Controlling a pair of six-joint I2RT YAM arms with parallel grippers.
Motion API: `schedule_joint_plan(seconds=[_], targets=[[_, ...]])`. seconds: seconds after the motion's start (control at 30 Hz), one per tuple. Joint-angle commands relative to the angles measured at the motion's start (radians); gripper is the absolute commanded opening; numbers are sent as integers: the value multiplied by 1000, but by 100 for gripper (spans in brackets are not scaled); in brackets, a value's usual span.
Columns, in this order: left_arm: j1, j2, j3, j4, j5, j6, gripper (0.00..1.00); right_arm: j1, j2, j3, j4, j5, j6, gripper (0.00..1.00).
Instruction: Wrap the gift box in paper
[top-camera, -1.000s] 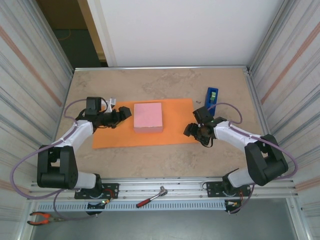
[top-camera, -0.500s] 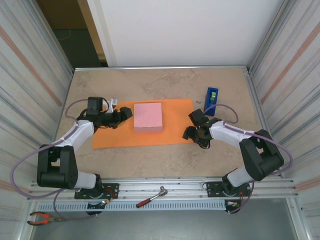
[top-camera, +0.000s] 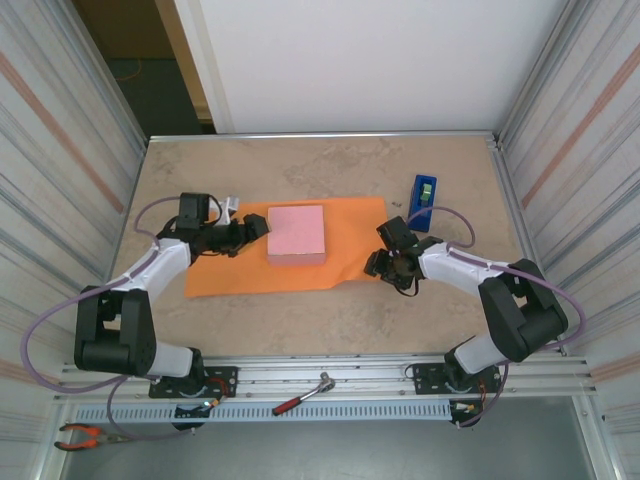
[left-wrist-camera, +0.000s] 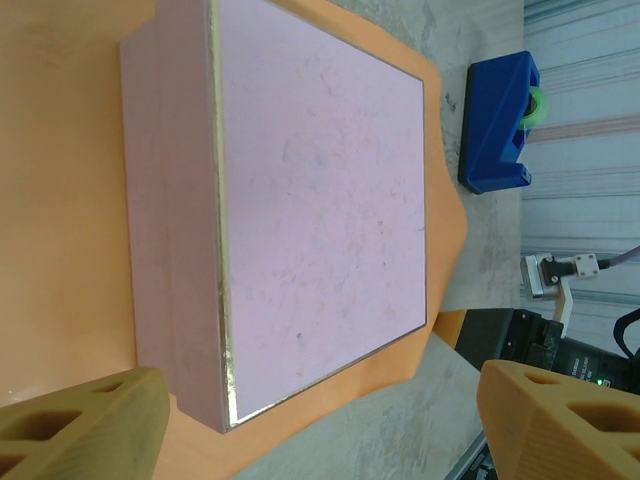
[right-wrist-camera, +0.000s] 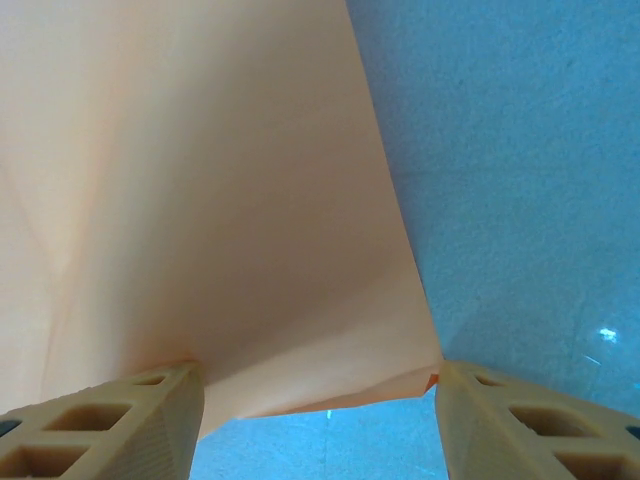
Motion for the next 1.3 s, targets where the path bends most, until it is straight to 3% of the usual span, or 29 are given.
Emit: schedule_joint_plan(seconds=[0.0,0.2,0.3,0.53,0.93,1.27], targets=[[-8,5,33,-18,12,-3,81,-12,-31,-23,37,-17,14,62],[-14,12,41,-17,5,-5,81,-44,-24,-66,204,-110,-14,71],[-18,17,47,-18,5,-5,81,-68,0,-83,326,-168,-21,72],[-22,6,46,-23,-1,-1,81,-74,21,-68,413,-222,-29,73],[-22,17,47,-14,1,-2,82,-73,-17,-67,462,-250,-37,79],[-22,6,44,-12,5,-5,82,-73,-64,-66,391,-230,-31,77]])
